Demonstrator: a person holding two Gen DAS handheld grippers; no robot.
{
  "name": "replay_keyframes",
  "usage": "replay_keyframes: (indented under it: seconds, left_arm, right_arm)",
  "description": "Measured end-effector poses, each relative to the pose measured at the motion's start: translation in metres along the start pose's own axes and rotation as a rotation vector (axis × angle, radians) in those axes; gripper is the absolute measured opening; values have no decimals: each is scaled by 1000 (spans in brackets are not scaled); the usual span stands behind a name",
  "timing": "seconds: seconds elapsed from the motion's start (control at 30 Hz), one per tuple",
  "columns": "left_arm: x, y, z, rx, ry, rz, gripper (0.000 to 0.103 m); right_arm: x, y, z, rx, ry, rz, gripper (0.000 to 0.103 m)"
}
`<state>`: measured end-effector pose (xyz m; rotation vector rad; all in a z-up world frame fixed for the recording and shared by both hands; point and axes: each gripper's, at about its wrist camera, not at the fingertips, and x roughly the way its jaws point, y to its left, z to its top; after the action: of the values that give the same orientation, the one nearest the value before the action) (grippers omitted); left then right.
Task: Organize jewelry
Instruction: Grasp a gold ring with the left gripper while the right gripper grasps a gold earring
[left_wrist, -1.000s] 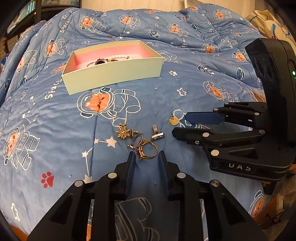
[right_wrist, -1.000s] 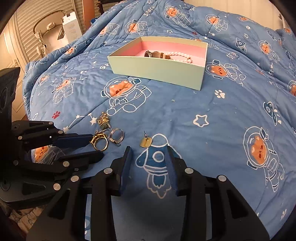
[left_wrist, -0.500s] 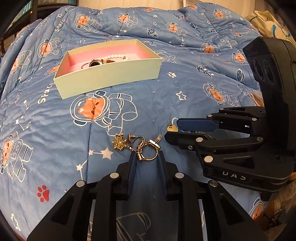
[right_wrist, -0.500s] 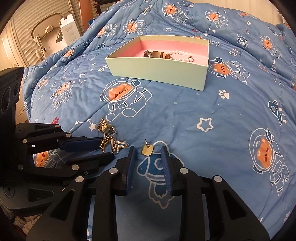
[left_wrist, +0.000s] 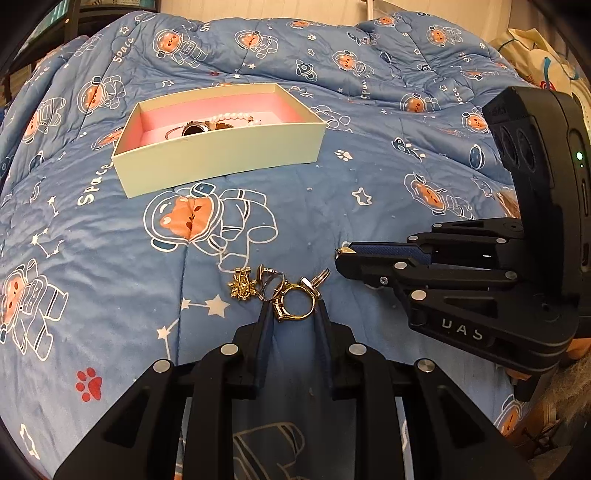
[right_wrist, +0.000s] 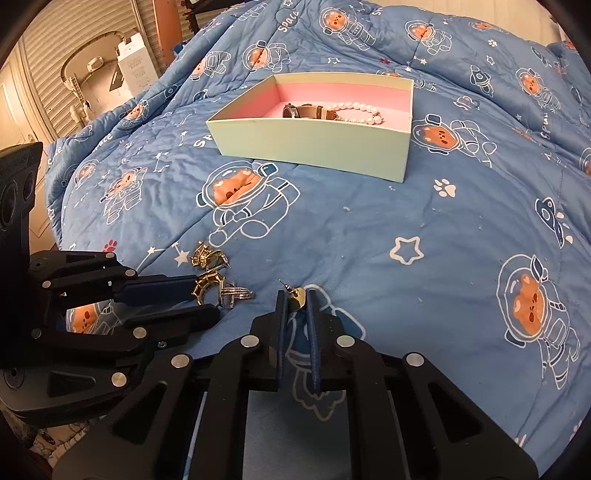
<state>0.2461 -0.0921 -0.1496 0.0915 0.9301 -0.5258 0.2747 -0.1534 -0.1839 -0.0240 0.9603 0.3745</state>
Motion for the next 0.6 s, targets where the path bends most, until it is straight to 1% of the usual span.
replay_keyframes:
  seconds: [0.23, 0.6]
  left_arm:
    - [-13, 2, -4, -12, -15, -19, 22]
    - [-24, 6, -15, -33, -26, -25, 22]
  right_arm:
    - [-7, 0, -3, 2, -12, 5, 5]
    - [-16, 3, -8, 7, -23, 22, 4]
